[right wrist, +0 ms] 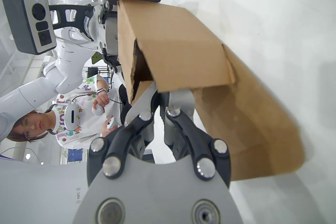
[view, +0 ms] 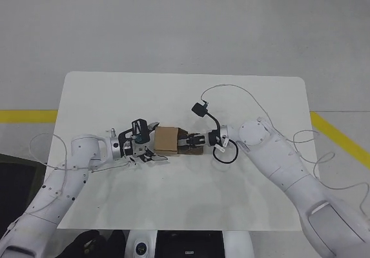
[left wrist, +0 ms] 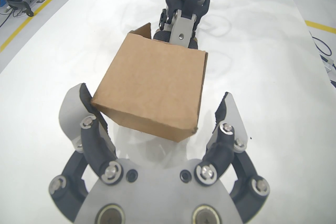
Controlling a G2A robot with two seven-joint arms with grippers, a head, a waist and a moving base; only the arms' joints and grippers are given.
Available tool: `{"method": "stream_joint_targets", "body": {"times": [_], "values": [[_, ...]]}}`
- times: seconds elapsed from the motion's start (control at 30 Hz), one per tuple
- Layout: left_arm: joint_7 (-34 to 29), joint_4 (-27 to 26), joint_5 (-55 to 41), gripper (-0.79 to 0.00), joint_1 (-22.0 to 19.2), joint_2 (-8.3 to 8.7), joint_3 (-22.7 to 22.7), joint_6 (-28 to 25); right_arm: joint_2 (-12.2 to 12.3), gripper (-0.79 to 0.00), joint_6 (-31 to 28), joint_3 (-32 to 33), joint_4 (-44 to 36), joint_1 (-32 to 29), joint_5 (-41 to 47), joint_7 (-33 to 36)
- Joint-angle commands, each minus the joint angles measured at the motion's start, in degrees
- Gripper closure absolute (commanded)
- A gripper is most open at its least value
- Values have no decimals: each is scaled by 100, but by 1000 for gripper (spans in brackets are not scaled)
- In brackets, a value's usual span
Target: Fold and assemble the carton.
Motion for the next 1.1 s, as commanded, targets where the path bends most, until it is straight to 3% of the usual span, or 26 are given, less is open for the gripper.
{"method": "stream_joint_targets", "body": {"times": [0.0, 0.53, 1.07], "values": [[18, -20, 17, -785, 14, 0, 8, 2, -49, 0, -52, -47, 87, 41, 17, -21], [-86, -95, -48, -785, 118, 2, 0, 4, -308, 0, -451, -190, 567, 189, 155, 96], [-109, -101, -185, -785, 105, -35, 21, 169, 199, 0, -28, 691, -37, -167, -379, 321]]}}
